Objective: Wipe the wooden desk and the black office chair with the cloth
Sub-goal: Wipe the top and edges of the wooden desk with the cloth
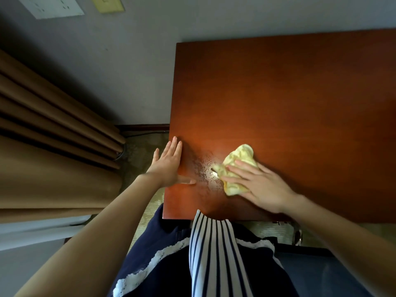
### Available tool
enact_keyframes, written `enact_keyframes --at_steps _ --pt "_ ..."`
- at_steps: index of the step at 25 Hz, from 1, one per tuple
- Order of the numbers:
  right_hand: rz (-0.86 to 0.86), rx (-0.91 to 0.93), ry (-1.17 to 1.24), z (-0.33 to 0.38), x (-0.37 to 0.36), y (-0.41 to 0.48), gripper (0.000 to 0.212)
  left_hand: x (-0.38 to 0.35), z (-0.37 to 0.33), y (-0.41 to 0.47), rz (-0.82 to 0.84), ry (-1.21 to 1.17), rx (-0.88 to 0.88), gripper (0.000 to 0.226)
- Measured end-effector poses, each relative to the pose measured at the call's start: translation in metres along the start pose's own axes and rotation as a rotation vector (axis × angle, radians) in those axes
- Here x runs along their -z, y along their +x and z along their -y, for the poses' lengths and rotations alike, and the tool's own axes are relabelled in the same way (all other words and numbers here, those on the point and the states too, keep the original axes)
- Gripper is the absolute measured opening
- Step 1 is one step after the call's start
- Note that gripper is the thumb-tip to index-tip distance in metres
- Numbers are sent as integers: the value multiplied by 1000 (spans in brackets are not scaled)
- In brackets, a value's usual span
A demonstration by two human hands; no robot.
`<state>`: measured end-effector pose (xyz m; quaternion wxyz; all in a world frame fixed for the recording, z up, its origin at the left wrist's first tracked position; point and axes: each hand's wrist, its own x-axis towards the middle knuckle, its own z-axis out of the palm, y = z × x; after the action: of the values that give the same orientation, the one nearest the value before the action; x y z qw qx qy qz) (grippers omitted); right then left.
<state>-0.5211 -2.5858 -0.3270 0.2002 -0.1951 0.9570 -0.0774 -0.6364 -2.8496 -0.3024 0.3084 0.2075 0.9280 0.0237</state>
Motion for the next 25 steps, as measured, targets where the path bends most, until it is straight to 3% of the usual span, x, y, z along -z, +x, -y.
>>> enact_keyframes --at_steps 7,13,19,25 --pt "114 -241 71 -61 47 56 49 7 1 0 -2 42 38 126" --pt "122 -512 285 -15 68 127 52 11 15 -2 -47 -35 123 124" --pt "-85 -204 86 47 32 122 53 19 29 11 -128 -149 256 121" --pt "-126 317 -24 17 16 73 47 35 24 48 -137 -173 220 119"
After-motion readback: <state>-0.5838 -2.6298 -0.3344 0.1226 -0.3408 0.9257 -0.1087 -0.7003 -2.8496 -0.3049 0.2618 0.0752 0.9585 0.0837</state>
